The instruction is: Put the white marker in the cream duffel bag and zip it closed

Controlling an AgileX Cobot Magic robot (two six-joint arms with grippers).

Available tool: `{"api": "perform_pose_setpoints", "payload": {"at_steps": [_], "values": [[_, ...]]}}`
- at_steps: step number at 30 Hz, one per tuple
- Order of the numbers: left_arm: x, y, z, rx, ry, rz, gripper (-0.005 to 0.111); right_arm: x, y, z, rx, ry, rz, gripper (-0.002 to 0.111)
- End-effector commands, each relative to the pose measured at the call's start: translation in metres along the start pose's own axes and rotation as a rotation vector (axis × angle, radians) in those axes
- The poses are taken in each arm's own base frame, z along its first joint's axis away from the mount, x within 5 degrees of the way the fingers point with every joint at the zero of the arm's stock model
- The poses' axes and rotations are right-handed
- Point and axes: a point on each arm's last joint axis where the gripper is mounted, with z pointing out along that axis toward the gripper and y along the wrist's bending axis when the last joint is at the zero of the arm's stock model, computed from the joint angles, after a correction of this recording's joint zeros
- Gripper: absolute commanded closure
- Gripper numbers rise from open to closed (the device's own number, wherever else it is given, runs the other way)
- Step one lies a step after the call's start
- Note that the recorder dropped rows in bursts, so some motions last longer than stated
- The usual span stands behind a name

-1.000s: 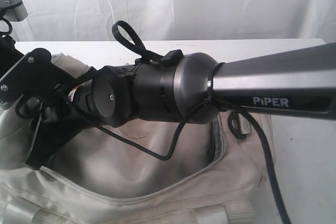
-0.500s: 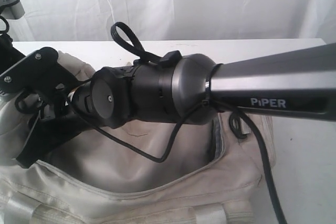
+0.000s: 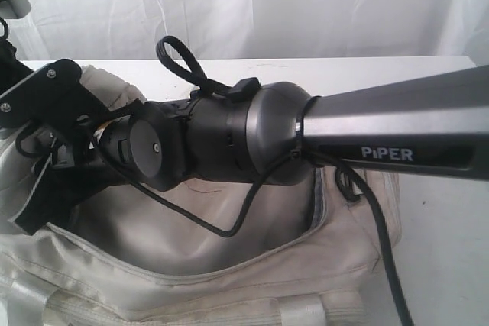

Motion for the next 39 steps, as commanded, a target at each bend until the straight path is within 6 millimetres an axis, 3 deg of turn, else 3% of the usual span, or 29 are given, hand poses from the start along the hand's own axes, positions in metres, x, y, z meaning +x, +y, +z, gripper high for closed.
{"api": "perform_pose_setpoints", "payload": {"at_steps": [1,11,18,32,39], "values": [[-0.004,-0.022,-0.012,0.157,-0.052,-0.009,0.107,0.007,-0.003,0.006,0.0,0.025,0.047,0.075],[-0.004,-0.022,-0.012,0.157,-0.059,0.022,0.107,0.009,-0.001,0.005,-0.021,0.056,0.107,0.075],[-0.003,-0.021,-0.012,0.141,-0.049,0.033,0.107,0.028,0.005,0.003,-0.069,0.184,0.174,0.075],[-0.003,-0.02,-0.011,0.138,-0.049,0.034,0.107,0.032,-0.005,0.01,-0.02,0.147,0.147,0.075],[-0.004,-0.02,-0.011,0.134,-0.054,0.033,0.107,0.039,0.009,0.015,-0.057,0.19,0.139,0.075]]}}
